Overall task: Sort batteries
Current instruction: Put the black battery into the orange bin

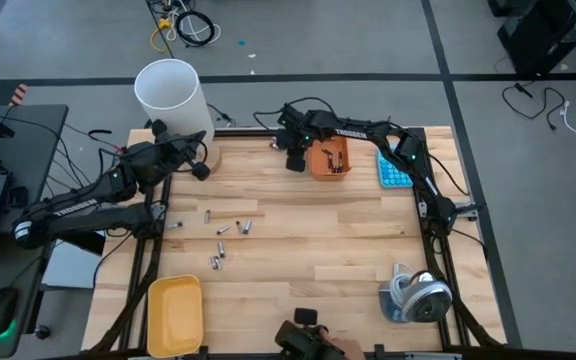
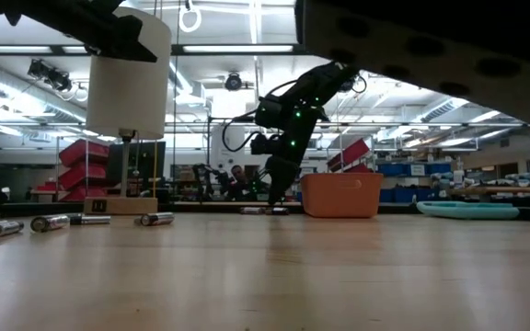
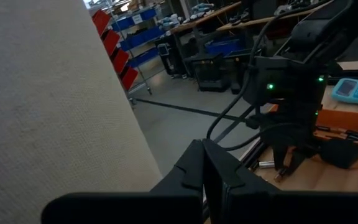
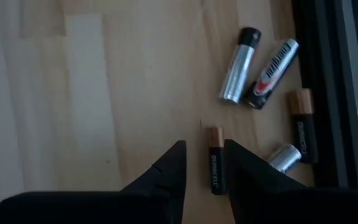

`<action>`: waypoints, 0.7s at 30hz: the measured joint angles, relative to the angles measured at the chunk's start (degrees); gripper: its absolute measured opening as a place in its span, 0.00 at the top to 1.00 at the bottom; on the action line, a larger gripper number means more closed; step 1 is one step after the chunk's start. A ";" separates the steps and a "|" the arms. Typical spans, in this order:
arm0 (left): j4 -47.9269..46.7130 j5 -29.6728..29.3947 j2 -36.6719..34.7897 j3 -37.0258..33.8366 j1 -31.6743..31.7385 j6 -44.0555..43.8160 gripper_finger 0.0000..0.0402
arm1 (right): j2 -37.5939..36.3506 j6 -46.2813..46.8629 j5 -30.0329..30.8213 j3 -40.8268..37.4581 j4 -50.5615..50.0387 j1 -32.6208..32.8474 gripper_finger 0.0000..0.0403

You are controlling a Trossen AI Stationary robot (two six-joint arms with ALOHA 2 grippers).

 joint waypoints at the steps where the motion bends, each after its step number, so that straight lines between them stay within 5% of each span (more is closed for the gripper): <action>1: -0.02 0.03 0.00 0.00 0.00 -0.12 1.00 | 0.00 -0.57 0.00 0.02 0.01 0.00 0.76; 12: -0.09 17.60 0.00 0.00 -0.02 -6.01 1.00 | 0.00 -2.16 0.76 0.02 0.54 -0.52 0.76; 21: -0.07 23.03 0.00 0.00 -0.04 -6.35 1.00 | 0.35 -2.16 0.14 0.11 0.41 -0.63 0.74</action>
